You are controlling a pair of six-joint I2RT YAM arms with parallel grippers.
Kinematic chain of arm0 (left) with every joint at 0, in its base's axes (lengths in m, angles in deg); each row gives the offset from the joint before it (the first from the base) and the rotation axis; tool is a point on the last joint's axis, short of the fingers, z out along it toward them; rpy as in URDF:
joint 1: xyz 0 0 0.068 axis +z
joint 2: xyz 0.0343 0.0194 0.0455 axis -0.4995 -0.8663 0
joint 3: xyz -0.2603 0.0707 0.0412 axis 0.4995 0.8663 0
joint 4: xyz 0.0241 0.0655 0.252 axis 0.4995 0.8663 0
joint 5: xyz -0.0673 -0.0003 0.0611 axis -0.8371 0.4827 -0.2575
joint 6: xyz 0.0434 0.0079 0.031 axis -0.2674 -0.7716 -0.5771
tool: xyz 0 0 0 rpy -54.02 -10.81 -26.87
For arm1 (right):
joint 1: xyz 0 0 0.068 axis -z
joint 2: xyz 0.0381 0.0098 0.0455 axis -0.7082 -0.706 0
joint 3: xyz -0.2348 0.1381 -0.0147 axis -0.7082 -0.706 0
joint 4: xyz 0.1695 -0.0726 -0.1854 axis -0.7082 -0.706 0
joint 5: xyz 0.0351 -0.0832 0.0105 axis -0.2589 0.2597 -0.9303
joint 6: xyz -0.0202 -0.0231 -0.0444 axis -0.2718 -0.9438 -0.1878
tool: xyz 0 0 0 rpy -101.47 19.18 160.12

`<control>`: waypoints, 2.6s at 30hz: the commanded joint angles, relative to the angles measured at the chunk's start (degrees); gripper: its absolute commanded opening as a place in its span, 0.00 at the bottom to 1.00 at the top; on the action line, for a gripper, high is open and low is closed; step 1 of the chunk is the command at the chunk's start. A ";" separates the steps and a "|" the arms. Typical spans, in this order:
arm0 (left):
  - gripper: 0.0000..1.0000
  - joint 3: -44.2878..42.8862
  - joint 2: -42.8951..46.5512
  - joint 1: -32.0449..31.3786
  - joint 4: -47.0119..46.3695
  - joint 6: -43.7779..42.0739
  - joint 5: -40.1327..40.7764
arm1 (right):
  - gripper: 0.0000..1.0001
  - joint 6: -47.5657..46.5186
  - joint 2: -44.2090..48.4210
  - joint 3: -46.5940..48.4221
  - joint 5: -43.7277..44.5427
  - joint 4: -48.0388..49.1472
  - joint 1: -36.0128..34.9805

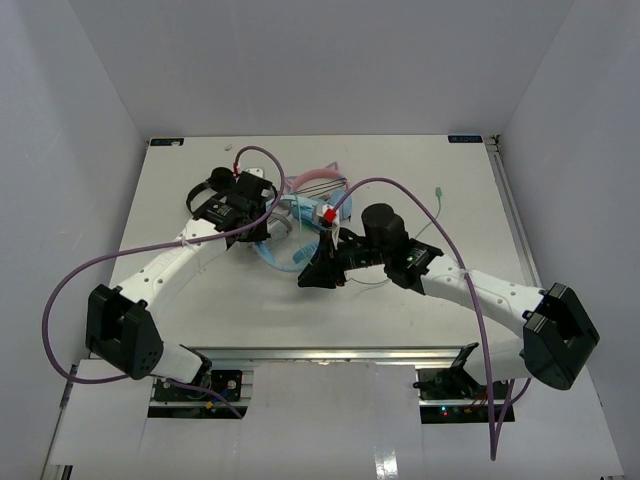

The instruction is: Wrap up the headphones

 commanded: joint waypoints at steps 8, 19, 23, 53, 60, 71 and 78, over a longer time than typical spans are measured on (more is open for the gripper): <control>0.00 -3.10 10.03 0.71 -2.97 8.33 -4.63 | 0.16 0.42 2.04 -5.58 13.30 5.91 -1.78; 0.00 -4.62 13.83 0.71 -2.45 13.62 -7.06 | 0.18 -2.70 3.93 -8.84 25.50 6.32 -6.06; 0.00 -5.38 15.10 0.71 -1.81 15.39 -8.21 | 0.19 -3.02 3.89 -10.16 27.84 9.18 -7.02; 0.00 -6.40 22.68 0.71 -0.57 19.81 -12.12 | 0.34 -6.06 -0.93 -25.59 31.71 40.94 -9.53; 0.00 -7.28 23.96 0.71 -0.30 20.24 -14.19 | 0.34 -7.49 -6.46 -26.03 32.07 44.88 -9.45; 0.00 -9.05 25.14 0.71 1.49 19.96 -13.43 | 0.33 -5.14 -18.96 -28.56 30.99 58.36 -7.36; 0.00 -9.34 26.42 0.71 1.92 19.54 -15.22 | 0.09 -3.36 -25.62 -29.42 30.03 66.53 -4.96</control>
